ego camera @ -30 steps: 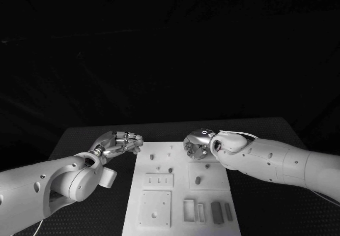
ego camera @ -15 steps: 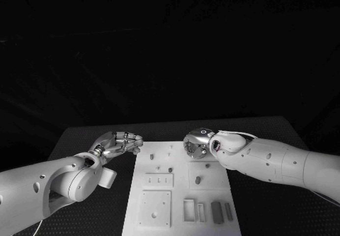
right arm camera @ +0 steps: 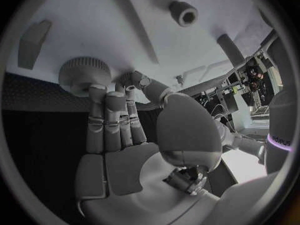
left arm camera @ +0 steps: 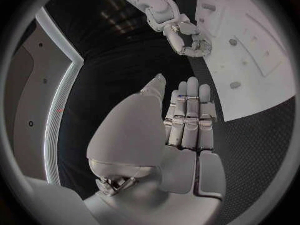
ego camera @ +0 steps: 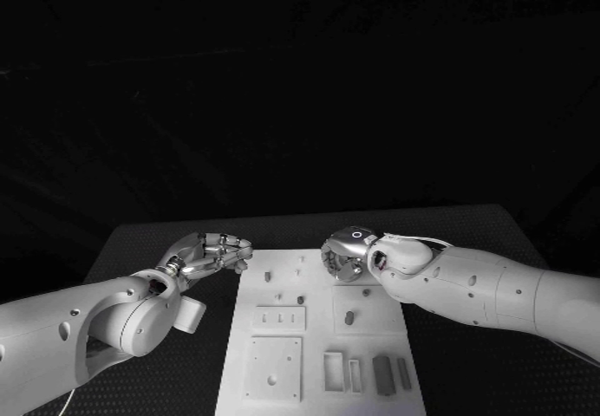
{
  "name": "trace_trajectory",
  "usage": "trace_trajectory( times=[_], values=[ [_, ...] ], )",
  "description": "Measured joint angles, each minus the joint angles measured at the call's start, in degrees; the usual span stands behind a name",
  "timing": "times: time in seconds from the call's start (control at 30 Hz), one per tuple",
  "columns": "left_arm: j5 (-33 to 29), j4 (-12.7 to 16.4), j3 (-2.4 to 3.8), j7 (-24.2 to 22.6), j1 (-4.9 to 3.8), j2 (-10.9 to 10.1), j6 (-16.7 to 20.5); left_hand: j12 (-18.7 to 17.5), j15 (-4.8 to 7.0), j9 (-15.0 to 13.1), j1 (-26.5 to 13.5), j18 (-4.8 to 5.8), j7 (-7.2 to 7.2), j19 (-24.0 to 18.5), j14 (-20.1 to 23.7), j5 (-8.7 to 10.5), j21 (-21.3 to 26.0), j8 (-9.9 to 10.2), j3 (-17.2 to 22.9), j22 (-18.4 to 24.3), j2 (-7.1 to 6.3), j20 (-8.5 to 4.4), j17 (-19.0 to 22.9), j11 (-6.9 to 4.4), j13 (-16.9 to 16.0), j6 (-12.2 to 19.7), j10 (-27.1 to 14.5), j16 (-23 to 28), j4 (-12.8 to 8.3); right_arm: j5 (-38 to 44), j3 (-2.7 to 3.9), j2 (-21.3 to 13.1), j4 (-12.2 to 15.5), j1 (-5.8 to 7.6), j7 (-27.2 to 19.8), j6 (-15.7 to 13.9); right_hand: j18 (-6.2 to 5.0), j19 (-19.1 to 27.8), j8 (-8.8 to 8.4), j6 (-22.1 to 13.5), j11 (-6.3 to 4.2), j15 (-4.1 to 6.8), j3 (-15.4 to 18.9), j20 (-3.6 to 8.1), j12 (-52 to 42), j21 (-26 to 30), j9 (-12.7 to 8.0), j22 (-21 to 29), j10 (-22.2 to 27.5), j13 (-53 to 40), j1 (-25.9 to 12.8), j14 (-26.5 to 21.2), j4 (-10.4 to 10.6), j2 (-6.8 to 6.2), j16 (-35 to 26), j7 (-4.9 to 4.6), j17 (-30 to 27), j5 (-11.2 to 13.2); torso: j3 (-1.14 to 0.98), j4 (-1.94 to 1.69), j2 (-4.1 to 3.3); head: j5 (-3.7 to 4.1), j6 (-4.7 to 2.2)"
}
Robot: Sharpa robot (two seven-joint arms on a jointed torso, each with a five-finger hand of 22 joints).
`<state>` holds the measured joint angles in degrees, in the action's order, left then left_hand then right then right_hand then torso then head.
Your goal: Assemble the parts on the task board
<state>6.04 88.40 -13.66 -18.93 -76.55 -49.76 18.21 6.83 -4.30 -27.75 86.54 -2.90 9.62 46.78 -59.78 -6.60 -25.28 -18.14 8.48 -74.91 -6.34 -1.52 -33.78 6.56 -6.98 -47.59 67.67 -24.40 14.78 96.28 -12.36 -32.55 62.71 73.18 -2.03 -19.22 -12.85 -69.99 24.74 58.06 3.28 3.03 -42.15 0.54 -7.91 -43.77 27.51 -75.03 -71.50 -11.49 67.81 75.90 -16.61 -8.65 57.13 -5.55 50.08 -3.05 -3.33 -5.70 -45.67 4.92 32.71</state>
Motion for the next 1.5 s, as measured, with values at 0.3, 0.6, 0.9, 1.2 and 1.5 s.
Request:
trace_trajectory(
  times=[0.3, 0.6, 0.9, 1.2, 1.5],
  values=[
    [-0.02, 0.05, 0.00, 0.08, 0.00, -0.01, -0.11, -0.24, 0.00, 0.00, 0.00, 0.24, 0.00, -0.21, 0.00, 0.00, 0.00, 0.22, -0.11, 0.00, 0.00, 0.20, -0.10, 0.00, 0.00, 0.00, 0.00, 0.22, 0.33, 0.41, -0.24, 1.20, 1.59, -0.61, 2.37, -4.12, 0.00, 0.01, 0.00, 0.41, -0.01, 0.24, -0.34, -0.01, 0.01, -0.88, 0.36, 0.02, -0.01, -0.86, 0.06, 0.15, 0.02, 0.05, 0.24, 0.10, -0.16, 0.19, 0.00, -0.01, -0.09, 0.01, -0.56],
    [-0.04, -0.02, 0.00, 0.16, 0.00, 0.09, -0.21, -0.46, 0.00, 0.00, 0.00, 0.25, 0.00, -0.20, 0.00, 0.00, 0.00, 0.22, -0.22, 0.00, 0.00, 0.20, -0.17, 0.00, 0.00, 0.00, 0.00, 0.22, 0.54, 0.61, 0.30, 4.02, 0.73, -0.59, 5.05, -8.24, 0.00, 0.01, 0.00, 0.65, -0.13, 0.26, -0.67, -0.03, 0.06, -1.25, 0.69, 0.02, -0.13, -1.27, 0.07, 0.17, 0.03, 0.05, 0.46, -0.07, -0.21, 0.23, -0.03, -0.12, -0.19, 0.04, -0.90],
    [-0.05, -0.17, 0.00, 0.21, 0.00, 0.48, -0.28, -0.46, 0.00, 0.00, 0.23, 0.26, 0.20, -0.20, 0.00, 0.00, 0.00, 0.22, -0.39, -0.04, -0.23, 0.20, -0.23, 0.00, 0.00, 0.20, 0.00, 0.22, 0.70, 1.27, 0.40, 6.22, -0.82, -0.59, 7.04, -9.71, 0.00, 0.01, -0.02, 0.81, -0.18, 0.32, -0.67, -0.04, 0.21, -1.48, 0.69, 0.03, -0.19, -1.54, 0.07, 0.22, 0.03, 0.05, 0.46, 0.09, -0.27, 0.23, -0.03, -0.19, -0.26, 0.07, -0.98],
    [-0.06, -0.19, 0.02, 0.24, -0.01, 0.54, -0.32, -0.67, 0.00, 0.00, 0.23, 0.26, 0.20, -0.20, 0.00, 0.00, 0.00, 0.22, -0.39, -0.03, -0.23, 0.20, -0.29, 0.00, 0.00, 0.20, 0.00, 0.44, 0.70, 1.87, 0.52, 7.77, -2.60, -0.55, 8.04, -10.45, 0.00, 0.06, -0.18, 0.81, -0.19, 0.35, -1.05, -0.10, 0.41, -1.73, 0.68, 0.04, -0.20, -1.54, 0.07, 0.26, 0.09, 0.04, 0.67, 0.09, -0.33, 0.40, -0.03, -0.21, -0.37, -0.05, -1.02],
    [-0.07, -0.06, 0.04, 0.27, -0.08, 0.59, -0.33, -0.67, 0.00, 0.00, 0.23, 0.27, 0.20, -0.20, 0.00, 0.00, 0.00, 0.44, -0.54, -0.03, -0.23, 0.20, -0.34, 0.00, 0.00, 0.20, 0.00, 0.44, 0.86, 2.38, 0.52, 8.78, -3.94, -0.55, 8.37, -10.60, 0.00, -0.13, -0.20, 0.81, -0.22, 0.37, -1.05, 0.06, 0.51, -1.73, 0.67, 0.04, -0.23, -1.85, 0.07, 0.27, 0.09, 0.04, 0.67, 0.09, -0.38, 0.45, -0.08, -0.41, -0.68, -0.02, -1.03]
  ],
)
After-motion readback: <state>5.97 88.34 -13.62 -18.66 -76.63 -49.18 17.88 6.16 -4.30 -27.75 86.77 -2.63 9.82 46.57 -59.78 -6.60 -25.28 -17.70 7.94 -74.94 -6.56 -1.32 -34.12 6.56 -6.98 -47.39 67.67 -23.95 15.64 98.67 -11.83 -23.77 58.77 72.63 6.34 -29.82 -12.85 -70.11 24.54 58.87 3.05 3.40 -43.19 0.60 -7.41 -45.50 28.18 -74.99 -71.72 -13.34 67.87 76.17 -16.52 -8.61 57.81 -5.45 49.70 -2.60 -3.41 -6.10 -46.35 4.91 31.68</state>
